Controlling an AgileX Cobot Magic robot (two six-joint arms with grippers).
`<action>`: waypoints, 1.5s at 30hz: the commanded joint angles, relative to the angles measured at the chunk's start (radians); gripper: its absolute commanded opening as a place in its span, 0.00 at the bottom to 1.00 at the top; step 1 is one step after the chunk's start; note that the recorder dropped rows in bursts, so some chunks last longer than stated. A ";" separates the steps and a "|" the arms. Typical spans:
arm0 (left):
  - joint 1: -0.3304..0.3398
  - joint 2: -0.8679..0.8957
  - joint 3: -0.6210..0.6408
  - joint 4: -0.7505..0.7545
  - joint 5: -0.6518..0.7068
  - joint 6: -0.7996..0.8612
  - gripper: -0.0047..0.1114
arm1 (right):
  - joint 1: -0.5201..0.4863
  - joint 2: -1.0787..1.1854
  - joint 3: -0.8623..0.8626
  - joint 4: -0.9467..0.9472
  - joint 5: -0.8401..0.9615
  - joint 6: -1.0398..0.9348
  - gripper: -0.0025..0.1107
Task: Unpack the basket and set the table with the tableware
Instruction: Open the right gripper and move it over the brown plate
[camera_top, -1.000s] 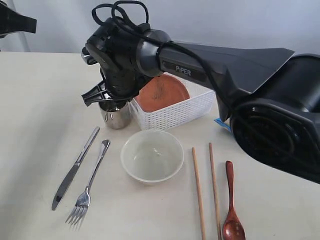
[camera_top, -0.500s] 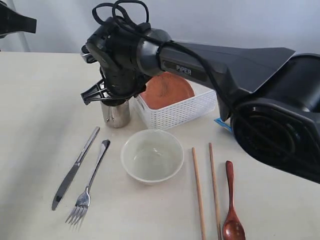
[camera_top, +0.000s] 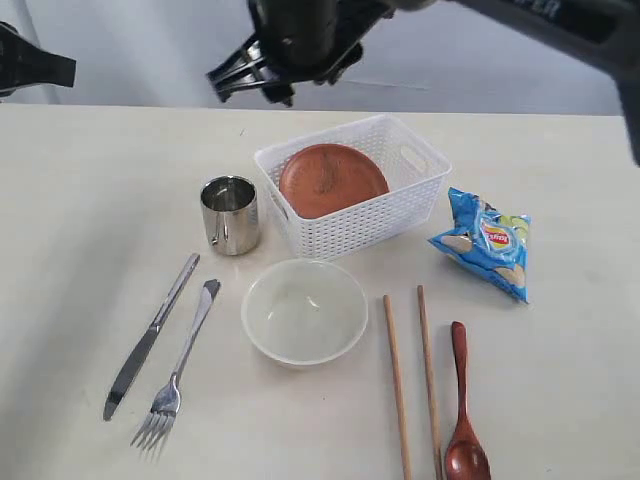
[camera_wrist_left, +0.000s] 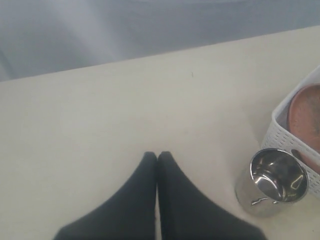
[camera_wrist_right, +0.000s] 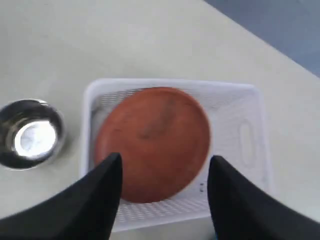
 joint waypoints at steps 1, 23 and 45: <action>0.003 -0.004 0.025 -0.003 -0.066 -0.002 0.04 | -0.128 -0.006 -0.003 0.096 0.028 -0.086 0.42; 0.003 -0.004 0.025 -0.003 -0.072 0.022 0.04 | -0.607 0.113 -0.003 0.998 -0.088 -1.006 0.47; 0.003 0.005 0.031 -0.003 -0.122 0.022 0.04 | -0.646 0.344 -0.003 1.283 -0.055 -1.418 0.47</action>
